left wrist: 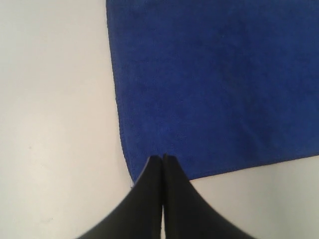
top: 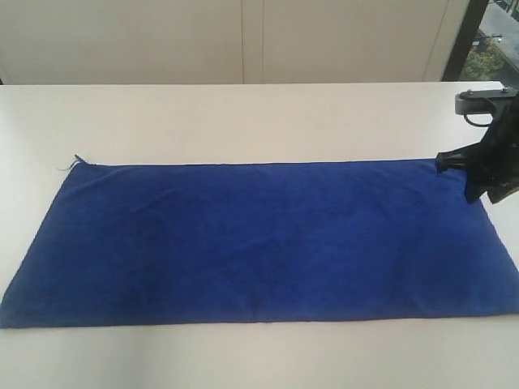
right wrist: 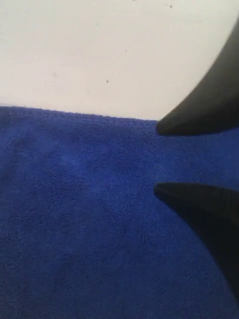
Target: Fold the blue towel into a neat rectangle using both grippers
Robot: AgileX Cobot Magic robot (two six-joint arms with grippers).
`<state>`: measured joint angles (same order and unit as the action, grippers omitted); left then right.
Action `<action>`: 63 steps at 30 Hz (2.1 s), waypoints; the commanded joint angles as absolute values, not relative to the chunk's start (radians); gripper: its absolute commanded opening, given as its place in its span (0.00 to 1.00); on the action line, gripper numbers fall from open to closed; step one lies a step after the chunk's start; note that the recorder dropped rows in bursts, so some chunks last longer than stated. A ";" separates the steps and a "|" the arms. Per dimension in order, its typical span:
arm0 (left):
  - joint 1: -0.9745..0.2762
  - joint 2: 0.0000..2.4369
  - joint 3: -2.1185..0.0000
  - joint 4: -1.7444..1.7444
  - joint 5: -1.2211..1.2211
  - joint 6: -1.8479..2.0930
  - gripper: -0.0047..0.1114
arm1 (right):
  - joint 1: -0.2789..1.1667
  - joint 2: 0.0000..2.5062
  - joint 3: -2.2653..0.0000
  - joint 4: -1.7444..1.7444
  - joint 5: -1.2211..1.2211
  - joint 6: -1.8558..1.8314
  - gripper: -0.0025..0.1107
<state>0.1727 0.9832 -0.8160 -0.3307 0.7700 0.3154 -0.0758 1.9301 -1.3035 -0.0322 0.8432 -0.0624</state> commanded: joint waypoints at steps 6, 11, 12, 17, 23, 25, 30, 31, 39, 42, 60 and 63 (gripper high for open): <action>0.167 0.975 -0.811 -0.337 0.777 0.312 0.04 | -0.129 1.969 -1.279 -0.044 0.799 -0.072 0.47; 0.167 0.975 -0.811 -0.337 0.777 0.312 0.04 | -0.150 1.984 -1.279 -0.017 0.799 -0.128 0.47; 0.167 0.975 -0.811 -0.337 0.777 0.312 0.04 | -0.151 1.992 -1.279 0.006 0.799 -0.148 0.47; 0.167 0.975 -0.811 -0.337 0.777 0.312 0.04 | -0.151 2.005 -1.279 0.042 0.805 -0.219 0.47; 0.167 0.975 -0.811 -0.337 0.777 0.312 0.04 | -0.151 2.009 -1.279 0.081 0.815 -0.247 0.47; 0.167 0.975 -0.811 -0.337 0.777 0.312 0.04 | -0.151 2.015 -1.279 0.072 0.828 -0.249 0.47; 0.167 0.975 -0.811 -0.337 0.774 0.312 0.04 | -0.151 2.017 -1.276 0.074 0.838 -0.249 0.45; 0.167 0.975 -0.811 -0.337 0.774 0.312 0.04 | -0.151 2.017 -1.272 0.074 0.838 -0.249 0.43; 0.167 0.975 -0.811 -0.337 0.774 0.312 0.04 | -0.151 2.017 -1.232 0.074 0.816 -0.249 0.23; 0.167 0.975 -0.811 -0.337 0.774 0.312 0.04 | -0.151 2.017 -1.232 0.074 0.810 -0.249 0.12; 0.167 0.975 -0.811 -0.337 0.774 0.312 0.04 | -0.221 2.009 -1.378 -0.214 0.917 0.000 0.02; 0.167 0.975 -0.811 -0.337 0.774 0.312 0.04 | -0.209 1.976 -1.399 -0.186 0.921 0.000 0.02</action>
<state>0.1727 0.9832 -0.8160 -0.3307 0.7662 0.3154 -0.2163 2.0110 -1.3742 -0.2049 0.9068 -0.0073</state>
